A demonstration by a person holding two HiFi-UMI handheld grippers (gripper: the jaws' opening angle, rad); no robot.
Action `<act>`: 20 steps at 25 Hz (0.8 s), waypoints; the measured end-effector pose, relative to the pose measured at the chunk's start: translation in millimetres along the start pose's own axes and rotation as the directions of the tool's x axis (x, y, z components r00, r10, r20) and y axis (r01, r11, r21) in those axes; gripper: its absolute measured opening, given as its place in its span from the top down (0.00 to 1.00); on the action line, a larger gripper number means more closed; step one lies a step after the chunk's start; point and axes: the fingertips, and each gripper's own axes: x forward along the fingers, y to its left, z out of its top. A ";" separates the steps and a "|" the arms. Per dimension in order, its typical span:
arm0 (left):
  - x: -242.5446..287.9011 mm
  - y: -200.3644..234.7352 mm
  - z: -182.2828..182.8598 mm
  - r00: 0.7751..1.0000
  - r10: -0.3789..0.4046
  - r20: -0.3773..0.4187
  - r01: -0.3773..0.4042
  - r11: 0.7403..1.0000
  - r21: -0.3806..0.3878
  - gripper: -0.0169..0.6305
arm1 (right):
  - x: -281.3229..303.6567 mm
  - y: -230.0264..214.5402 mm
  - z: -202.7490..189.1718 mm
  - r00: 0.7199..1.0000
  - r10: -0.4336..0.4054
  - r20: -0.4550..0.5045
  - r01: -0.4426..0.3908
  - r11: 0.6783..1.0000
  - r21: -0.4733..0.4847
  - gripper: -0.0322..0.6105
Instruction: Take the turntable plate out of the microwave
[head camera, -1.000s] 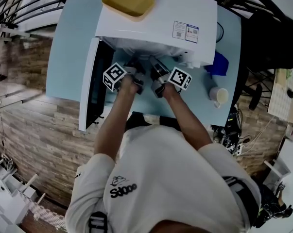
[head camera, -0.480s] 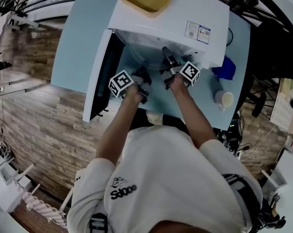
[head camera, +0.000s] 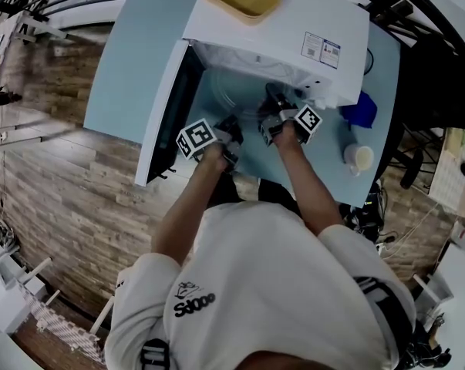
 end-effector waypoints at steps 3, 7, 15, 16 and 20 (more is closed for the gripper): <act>-4.2 0.3 -3.8 1.000 -0.018 0.001 0.018 0.999 0.034 0.90 | -8.1 -1.4 -2.6 1.000 -0.018 0.002 0.018 1.000 -0.008 0.91; -11.2 -4.3 2.6 0.999 -0.044 0.028 0.042 0.997 0.070 0.82 | -19.0 1.9 -12.0 1.000 -0.025 0.018 0.025 0.999 -0.024 0.91; -25.3 -14.5 4.8 0.998 -0.037 -0.059 0.053 0.955 0.291 0.82 | -43.4 22.2 -39.3 0.997 0.046 0.069 -0.042 0.997 -0.072 0.91; -27.3 -15.4 2.7 0.997 -0.036 -0.072 0.056 0.950 0.307 0.84 | -47.3 23.6 -42.5 0.995 0.056 0.082 -0.050 0.996 -0.076 0.91; -34.2 -21.5 -6.7 0.992 -0.035 -0.121 0.077 0.928 0.364 0.84 | -65.8 26.9 -54.0 0.986 0.090 0.139 -0.081 0.994 -0.074 0.91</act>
